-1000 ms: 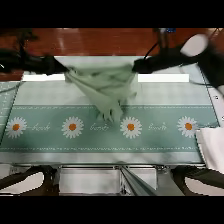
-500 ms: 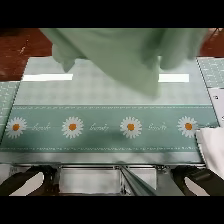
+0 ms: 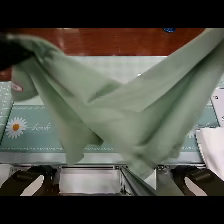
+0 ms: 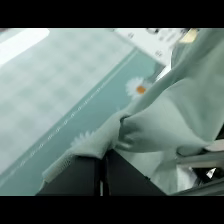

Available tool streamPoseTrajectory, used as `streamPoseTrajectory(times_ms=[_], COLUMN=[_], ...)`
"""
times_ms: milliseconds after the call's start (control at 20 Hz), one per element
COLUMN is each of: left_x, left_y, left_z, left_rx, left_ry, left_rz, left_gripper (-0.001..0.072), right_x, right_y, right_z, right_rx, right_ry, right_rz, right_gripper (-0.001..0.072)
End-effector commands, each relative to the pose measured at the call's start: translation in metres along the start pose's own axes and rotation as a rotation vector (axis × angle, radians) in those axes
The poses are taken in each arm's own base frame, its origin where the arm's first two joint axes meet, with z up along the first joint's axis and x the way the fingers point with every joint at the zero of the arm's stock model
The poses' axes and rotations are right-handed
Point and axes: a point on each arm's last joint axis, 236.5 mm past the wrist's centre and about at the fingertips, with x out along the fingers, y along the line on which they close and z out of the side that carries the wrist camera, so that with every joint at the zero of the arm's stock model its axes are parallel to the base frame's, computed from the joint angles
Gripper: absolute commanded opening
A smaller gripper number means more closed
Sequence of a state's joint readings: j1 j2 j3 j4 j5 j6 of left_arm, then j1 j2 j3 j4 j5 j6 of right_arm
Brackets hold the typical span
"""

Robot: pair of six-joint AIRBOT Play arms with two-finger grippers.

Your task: Fold the shirts.

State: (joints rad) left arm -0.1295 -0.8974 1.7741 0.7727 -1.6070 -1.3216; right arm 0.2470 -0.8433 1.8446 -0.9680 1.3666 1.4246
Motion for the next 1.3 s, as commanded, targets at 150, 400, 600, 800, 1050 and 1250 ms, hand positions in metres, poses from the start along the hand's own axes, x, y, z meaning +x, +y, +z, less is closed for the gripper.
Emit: streamPoseTrajectory(times_ms=[150, 400, 600, 800, 1050, 1250], left_x=[0.064, 0.157, 0.199, 0.233, 0.162, 0.107], left_y=[0.091, 0.192, 0.251, 0.248, 0.291, 0.299], left_z=[-0.129, -0.197, -0.217, -0.262, -0.296, -0.343], left_rx=[-0.278, -0.547, -0.612, -0.767, -0.844, -1.102], left_ry=[0.281, 0.152, 0.129, 0.321, 0.534, 0.545], left_rz=[0.187, 0.326, 0.41, 0.311, 0.369, 0.35], left_gripper=[0.0021, 0.0021, 0.0021, 0.0513, 0.0508, 0.0508], right_x=[0.087, 0.209, 0.29, 0.321, 0.218, 0.093], right_y=[-0.054, -0.128, -0.192, -0.209, -0.252, -0.312], right_z=[-0.094, -0.173, -0.2, -0.241, -0.249, -0.279], right_rx=[0.224, 0.464, 0.585, 0.676, 0.671, 0.67], right_ry=[0.227, 0.324, 0.343, 0.459, 0.65, 0.712], right_rz=[0.008, 0.009, -0.057, -0.041, -0.123, -0.532], right_gripper=[0.0022, 0.0022, 0.0022, 0.043, 0.0404, 0.0391])
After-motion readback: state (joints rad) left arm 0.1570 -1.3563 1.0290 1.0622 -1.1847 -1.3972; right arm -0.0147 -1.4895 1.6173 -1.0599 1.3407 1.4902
